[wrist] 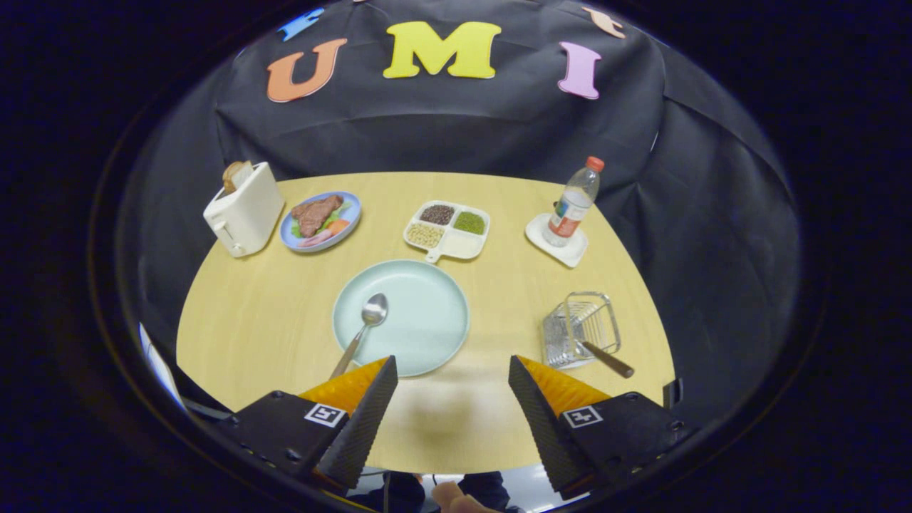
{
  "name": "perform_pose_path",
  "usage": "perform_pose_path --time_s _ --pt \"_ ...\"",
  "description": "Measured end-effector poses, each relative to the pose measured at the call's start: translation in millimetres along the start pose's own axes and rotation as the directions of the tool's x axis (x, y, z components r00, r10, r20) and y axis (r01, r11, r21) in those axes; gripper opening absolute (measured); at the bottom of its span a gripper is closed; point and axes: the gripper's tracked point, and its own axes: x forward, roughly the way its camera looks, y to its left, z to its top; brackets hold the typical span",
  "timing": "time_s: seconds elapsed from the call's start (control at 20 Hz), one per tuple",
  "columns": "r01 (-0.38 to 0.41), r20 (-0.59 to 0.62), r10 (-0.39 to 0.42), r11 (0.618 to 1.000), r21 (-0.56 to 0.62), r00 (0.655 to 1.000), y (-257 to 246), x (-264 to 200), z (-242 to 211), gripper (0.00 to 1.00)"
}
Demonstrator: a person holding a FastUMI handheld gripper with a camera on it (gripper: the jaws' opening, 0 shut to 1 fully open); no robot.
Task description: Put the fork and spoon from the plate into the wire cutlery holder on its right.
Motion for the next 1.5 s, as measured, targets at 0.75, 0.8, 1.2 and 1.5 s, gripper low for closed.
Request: perform_pose_path --time_s 0.75,0.8,1.2,1.5 --pt "0.046 -0.243 0.003 0.98 0.194 0.97 108.4 78.9 -65.3 0.94" --pt "0.052 -0.269 0.007 0.976 0.212 0.963 112.2 84.0 -70.1 0.94" --pt "0.055 -0.292 0.003 0.98 0.19 0.956 119.8 98.2 -69.2 0.49" --pt "-0.003 -0.216 0.033 0.99 0.14 0.976 118.5 85.4 -55.0 0.08"
